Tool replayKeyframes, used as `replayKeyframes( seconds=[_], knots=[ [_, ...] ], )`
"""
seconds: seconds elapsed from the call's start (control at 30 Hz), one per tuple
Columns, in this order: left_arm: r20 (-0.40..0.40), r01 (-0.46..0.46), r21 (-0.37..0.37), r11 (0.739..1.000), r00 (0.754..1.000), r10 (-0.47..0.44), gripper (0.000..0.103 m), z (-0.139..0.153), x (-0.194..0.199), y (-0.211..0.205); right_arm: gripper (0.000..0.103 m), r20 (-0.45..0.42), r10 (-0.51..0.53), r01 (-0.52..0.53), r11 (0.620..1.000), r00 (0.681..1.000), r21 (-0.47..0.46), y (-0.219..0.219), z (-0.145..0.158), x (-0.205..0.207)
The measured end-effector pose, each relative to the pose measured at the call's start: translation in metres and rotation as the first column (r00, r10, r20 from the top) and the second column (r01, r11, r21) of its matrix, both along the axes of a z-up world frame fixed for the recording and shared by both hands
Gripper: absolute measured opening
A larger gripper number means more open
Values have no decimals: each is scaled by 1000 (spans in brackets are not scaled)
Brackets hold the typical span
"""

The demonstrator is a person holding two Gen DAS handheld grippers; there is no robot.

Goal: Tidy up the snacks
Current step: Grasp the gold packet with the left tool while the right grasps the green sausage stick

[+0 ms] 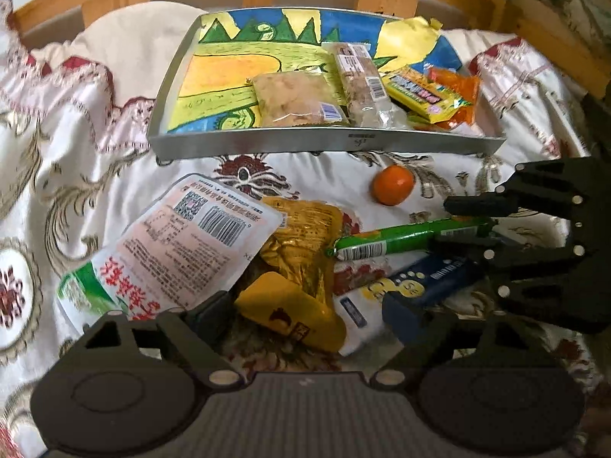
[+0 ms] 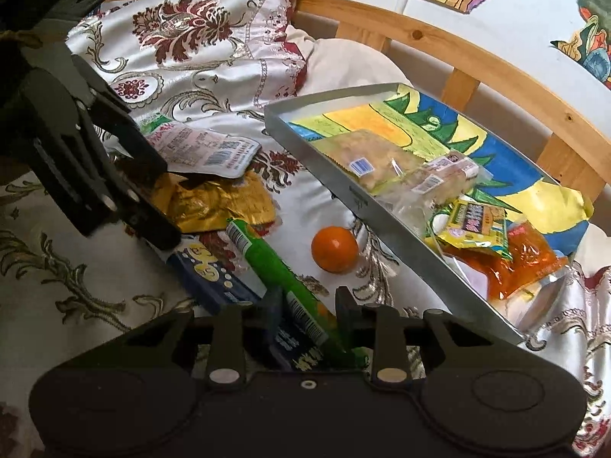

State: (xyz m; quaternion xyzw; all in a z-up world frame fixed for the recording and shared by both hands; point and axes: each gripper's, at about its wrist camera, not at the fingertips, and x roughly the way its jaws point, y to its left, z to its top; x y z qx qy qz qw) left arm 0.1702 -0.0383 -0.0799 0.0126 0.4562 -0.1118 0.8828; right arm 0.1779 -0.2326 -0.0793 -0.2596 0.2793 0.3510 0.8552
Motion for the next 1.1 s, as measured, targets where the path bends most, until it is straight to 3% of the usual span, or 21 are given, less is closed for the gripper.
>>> replayKeyframes(
  seconds=[0.13,0.27,0.33,0.47,0.6,0.73,0.8,0.87,0.93,1.1],
  knots=[
    [-2,0,55,998,1000,0,89,-1,15,-5,37,13,3,-4,1000,1000,9,2,-3,3],
    [-22,42,107,993,999,-40,89,-5,29,-6,52,21,-2,2,1000,1000,2,3,-8,8],
    [-24,61,130,990,998,-58,85,-6,35,-6,54,11,-10,10,1000,1000,10,1,-8,10],
    [-33,119,170,978,993,-115,83,-10,41,-12,55,-8,-12,13,1000,1000,13,0,-9,13],
    [-33,182,207,961,983,-179,66,-11,37,-24,55,-67,-1,2,1000,998,9,-2,-8,17],
    [-38,204,230,952,979,-200,63,-10,36,-28,55,-114,9,-6,1000,993,26,-6,-8,20],
    [-46,191,219,957,982,-186,57,-9,37,-26,51,-102,29,-27,1000,994,14,-4,-8,17],
    [-55,167,201,965,986,-159,55,-7,38,-23,39,-76,54,-54,998,996,-8,0,-8,12],
    [-60,146,190,971,989,-137,54,-6,38,-20,33,-33,85,-86,995,996,-42,5,-8,4],
    [-60,98,181,979,994,-89,52,-5,32,-20,29,112,143,-124,979,983,-163,17,-13,-17]
  ],
)
